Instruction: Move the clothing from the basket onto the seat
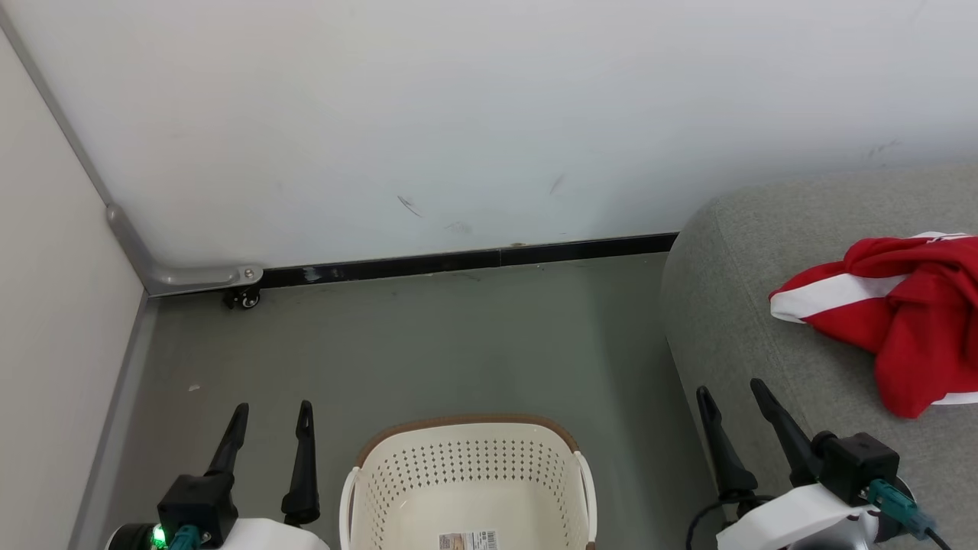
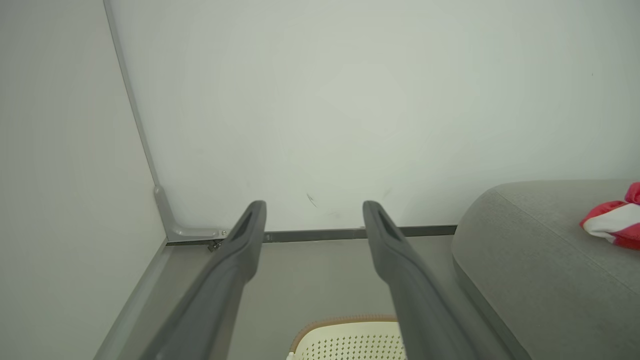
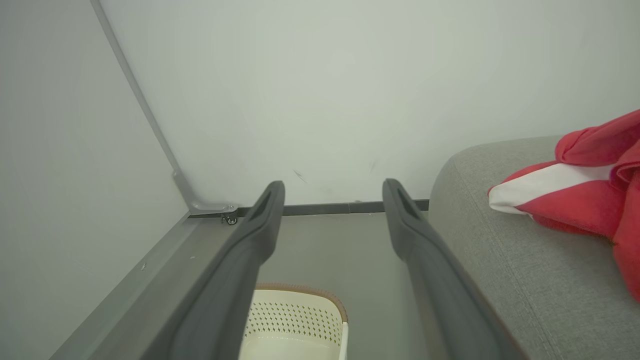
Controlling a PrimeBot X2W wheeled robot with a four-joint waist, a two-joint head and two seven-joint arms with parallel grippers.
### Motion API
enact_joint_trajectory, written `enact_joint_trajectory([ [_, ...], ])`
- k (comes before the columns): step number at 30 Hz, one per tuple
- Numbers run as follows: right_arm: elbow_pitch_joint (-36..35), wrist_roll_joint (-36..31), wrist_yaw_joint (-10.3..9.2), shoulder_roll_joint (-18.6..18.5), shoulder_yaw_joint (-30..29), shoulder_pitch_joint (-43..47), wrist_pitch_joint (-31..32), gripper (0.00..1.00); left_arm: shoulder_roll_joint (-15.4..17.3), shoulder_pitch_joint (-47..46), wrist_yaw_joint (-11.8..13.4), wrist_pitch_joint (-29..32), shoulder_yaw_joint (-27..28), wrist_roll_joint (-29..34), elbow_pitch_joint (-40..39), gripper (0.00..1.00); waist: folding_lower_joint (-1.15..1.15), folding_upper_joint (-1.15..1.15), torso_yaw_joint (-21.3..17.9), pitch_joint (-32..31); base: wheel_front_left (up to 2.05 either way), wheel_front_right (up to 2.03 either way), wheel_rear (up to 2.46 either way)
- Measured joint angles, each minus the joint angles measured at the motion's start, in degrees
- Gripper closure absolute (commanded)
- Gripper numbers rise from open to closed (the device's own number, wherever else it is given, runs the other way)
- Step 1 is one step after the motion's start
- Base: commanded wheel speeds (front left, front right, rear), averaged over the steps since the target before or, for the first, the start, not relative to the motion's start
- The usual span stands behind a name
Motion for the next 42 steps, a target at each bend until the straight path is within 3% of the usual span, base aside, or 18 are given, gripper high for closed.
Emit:
enact_joint_trajectory([
  [42,-8.6,-1.0,0.00,0.5,-0.8,5.0,4.2,0.00,1.0,0.9,3.4,0.0,0.6,3.0,0.0,0.00,0.00,0.00,0.6,0.5,0.00,0.00,0.00],
])
